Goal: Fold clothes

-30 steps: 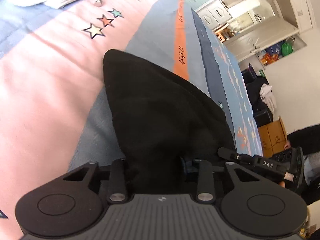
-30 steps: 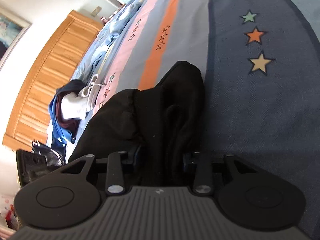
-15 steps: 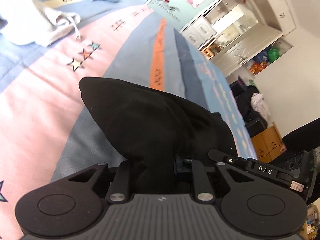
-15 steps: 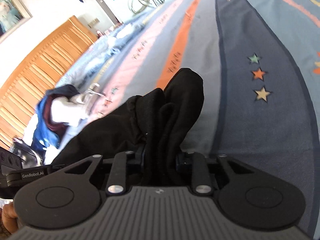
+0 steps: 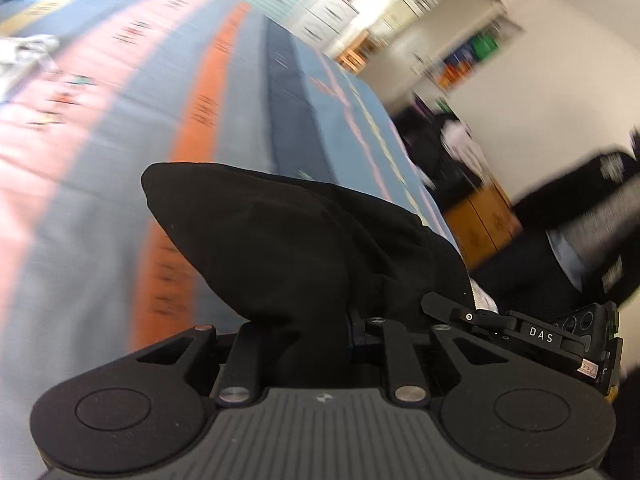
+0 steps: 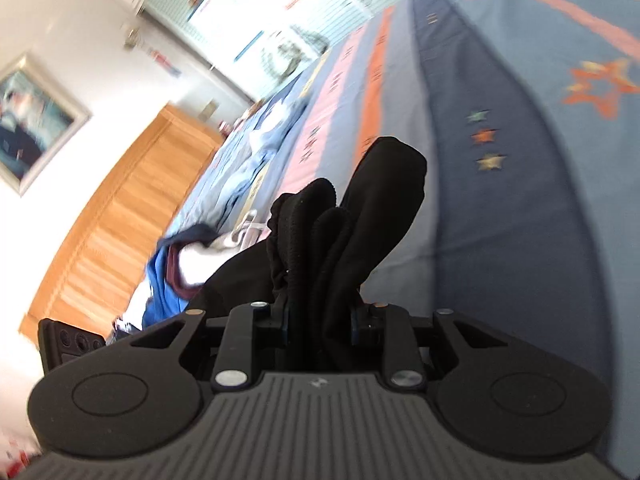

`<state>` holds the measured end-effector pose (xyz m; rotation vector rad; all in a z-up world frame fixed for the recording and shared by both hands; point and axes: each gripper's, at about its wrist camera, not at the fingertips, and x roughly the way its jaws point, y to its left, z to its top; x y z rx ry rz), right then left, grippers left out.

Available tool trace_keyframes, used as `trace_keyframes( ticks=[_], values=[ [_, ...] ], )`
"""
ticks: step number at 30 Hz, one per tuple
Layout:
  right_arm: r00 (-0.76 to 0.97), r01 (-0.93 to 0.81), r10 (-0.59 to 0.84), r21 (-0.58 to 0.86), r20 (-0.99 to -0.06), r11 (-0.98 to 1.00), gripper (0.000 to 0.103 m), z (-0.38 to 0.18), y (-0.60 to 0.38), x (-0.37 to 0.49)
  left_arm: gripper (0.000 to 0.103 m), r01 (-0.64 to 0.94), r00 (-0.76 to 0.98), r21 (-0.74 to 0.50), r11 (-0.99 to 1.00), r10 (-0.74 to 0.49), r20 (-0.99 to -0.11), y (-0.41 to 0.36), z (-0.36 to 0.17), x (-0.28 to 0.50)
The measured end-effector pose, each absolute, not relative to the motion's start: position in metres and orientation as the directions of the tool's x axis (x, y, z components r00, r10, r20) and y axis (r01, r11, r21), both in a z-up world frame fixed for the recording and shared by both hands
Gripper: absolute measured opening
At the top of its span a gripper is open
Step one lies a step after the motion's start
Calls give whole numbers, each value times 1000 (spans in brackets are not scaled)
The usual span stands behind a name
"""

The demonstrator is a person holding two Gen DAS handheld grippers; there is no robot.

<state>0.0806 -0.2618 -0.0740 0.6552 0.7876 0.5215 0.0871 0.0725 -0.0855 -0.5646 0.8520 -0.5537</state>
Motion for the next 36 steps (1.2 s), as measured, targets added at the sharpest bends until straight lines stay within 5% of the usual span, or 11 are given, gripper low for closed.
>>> trace_keyframes(
  ticks=[15,17,19,21,24,26,36],
  values=[
    [872,39,316,697,-373,716,28,-47,-527,38,24,535,330,-611,584,-810,-485,-260,-33,183],
    [931,76,205,710,-302,700,28,-37,-565,46,43,511,392,-586,629,-777,-492,-288,-25,203],
    [951,188,60,723,-302,665,35,-41,-601,54,94,428,478,-529,733,-680,-556,-305,-25,220],
    [929,331,-72,727,-363,602,57,-55,-634,59,95,327,544,-476,816,-574,-611,-306,-33,226],
    [841,521,-142,712,-522,471,55,-104,-659,47,91,301,499,-565,768,-632,-593,-266,-65,207],
    [855,501,-137,728,-500,468,48,-130,-652,25,90,271,483,-610,745,-653,-583,-234,-87,185],
    [931,319,1,816,-365,481,50,-159,-576,-35,94,325,551,-484,813,-579,-601,-154,-87,63]
  ],
)
